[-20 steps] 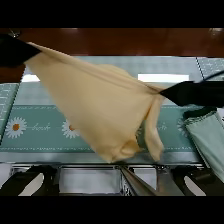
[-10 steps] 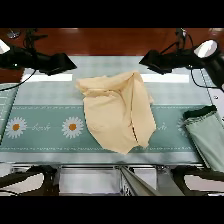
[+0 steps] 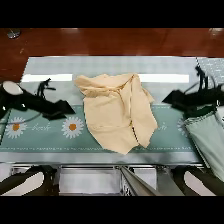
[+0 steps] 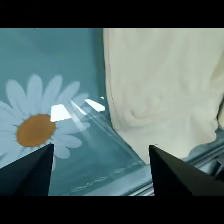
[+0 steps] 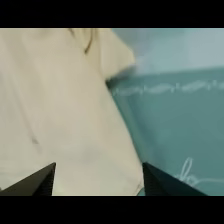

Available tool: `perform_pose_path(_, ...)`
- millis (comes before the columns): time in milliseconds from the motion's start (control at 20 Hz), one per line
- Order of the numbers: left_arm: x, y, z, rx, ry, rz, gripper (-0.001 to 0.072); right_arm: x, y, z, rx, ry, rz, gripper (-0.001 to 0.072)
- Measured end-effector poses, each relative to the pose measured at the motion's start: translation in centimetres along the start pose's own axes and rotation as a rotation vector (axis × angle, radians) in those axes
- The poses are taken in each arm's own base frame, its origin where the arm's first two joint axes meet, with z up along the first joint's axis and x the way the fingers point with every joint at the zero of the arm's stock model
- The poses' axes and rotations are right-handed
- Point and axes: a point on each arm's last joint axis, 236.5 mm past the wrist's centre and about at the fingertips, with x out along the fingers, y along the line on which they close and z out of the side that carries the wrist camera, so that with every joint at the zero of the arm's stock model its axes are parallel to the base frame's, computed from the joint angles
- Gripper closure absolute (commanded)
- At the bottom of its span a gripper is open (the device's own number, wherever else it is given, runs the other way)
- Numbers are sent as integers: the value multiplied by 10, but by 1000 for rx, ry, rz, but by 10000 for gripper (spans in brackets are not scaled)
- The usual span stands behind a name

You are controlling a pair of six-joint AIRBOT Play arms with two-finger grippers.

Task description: Fold the shirts.

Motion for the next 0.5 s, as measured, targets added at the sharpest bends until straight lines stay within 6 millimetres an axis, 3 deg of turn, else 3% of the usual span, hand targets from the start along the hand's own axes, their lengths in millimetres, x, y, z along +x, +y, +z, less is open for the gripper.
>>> perform_pose_path(100,24,1,-23,-69,1,-77,7,8,1,-44,47,-12,65,85)
perform_pose_path(200,40,-5,-31,-105,-25,-136,8,14,3,-76,78,-17,119,85)
perform_pose_path(350,60,-19,-32,-109,-71,-171,8,19,0,-107,99,9,137,86)
perform_pose_path(500,83,-32,-36,-95,-75,-160,8,22,-4,-122,117,36,134,85)
